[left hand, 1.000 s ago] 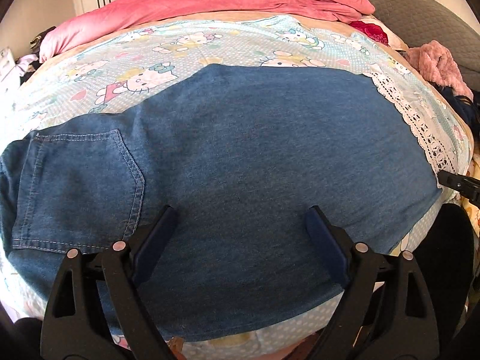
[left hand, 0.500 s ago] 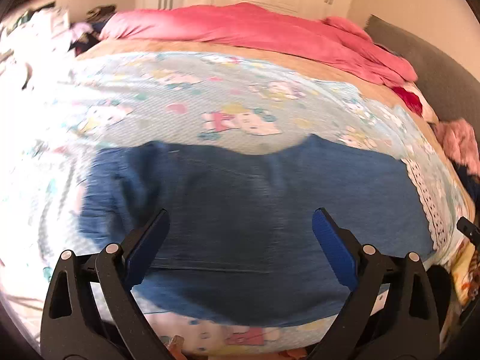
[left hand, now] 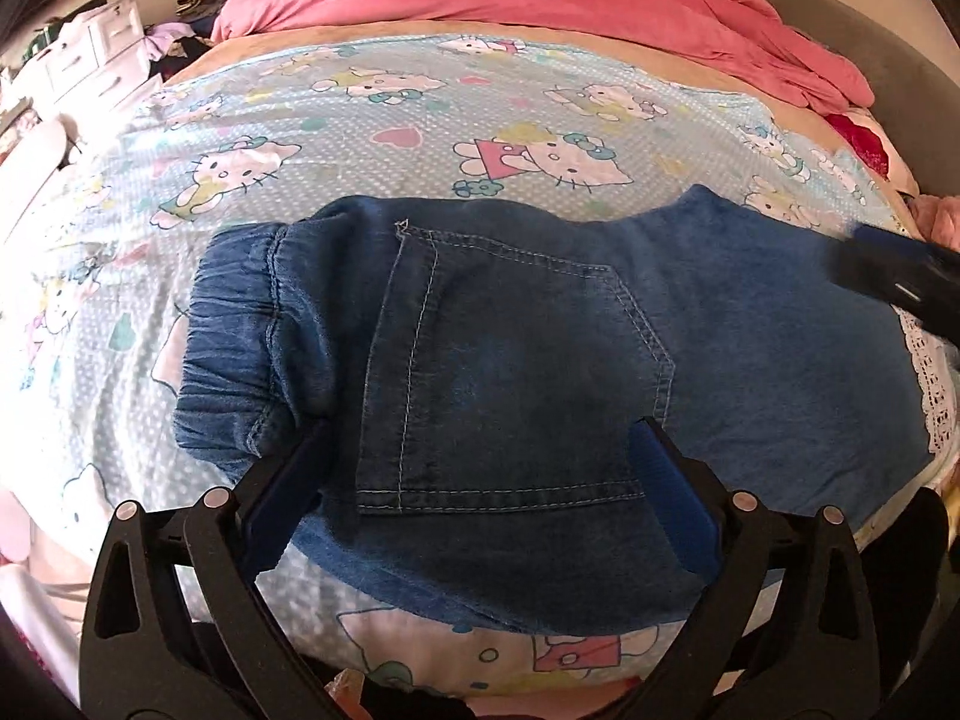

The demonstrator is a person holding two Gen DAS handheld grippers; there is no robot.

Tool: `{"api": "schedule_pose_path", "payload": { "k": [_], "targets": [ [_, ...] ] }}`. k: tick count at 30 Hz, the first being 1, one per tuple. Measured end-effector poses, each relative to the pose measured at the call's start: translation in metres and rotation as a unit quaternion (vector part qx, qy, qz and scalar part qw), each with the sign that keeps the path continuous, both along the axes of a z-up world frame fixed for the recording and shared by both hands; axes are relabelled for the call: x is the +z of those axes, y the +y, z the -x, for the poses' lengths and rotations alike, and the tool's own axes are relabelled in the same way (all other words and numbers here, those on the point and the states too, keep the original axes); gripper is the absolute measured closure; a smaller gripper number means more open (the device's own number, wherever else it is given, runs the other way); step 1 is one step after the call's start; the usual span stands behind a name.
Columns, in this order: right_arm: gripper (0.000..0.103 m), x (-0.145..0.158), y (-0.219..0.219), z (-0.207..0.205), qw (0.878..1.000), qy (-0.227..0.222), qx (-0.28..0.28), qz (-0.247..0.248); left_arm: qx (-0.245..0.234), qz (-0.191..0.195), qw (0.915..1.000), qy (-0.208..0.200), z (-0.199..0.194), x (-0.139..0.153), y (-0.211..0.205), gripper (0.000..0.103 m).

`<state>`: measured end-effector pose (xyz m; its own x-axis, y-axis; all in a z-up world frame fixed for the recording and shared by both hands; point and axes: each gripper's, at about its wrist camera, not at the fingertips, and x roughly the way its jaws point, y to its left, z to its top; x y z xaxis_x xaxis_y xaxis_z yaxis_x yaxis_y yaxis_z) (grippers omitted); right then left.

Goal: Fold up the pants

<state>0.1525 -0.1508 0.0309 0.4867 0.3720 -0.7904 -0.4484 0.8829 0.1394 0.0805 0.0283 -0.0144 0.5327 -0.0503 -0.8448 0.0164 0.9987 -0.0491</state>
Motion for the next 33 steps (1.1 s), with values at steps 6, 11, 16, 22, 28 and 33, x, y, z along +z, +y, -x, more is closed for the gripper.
{"api": "schedule_pose_path", "payload": {
  "k": [6, 11, 16, 22, 28, 33],
  "targets": [
    [0.03, -0.05, 0.054, -0.048, 0.993, 0.086, 0.027, 0.078, -0.004, -0.003, 1.0, 0.001, 0.0, -0.003, -0.004, 0.01],
    [0.026, -0.067, 0.064, -0.077, 0.991, 0.091, -0.002, 0.093, -0.008, 0.005, 1.0, 0.001, -0.001, -0.005, -0.004, 0.01],
    [0.027, -0.06, 0.062, -0.084, 0.994, 0.06, -0.014, 0.095, -0.006, 0.008, 0.9999, 0.002, -0.002, -0.005, -0.003, 0.01],
    [0.024, -0.009, -0.005, -0.052, 0.999, 0.024, -0.044, -0.015, -0.014, 0.038, 0.9989, -0.025, 0.005, 0.008, 0.001, 0.01],
    [0.023, 0.015, -0.095, 0.013, 0.994, -0.017, -0.097, -0.038, -0.026, 0.08, 0.9907, -0.107, 0.025, 0.044, -0.001, 0.01],
    [0.023, 0.003, -0.155, 0.062, 0.985, -0.033, -0.17, -0.021, 0.001, 0.098, 0.9842, -0.147, 0.034, 0.06, 0.009, 0.01]
  ]
}}
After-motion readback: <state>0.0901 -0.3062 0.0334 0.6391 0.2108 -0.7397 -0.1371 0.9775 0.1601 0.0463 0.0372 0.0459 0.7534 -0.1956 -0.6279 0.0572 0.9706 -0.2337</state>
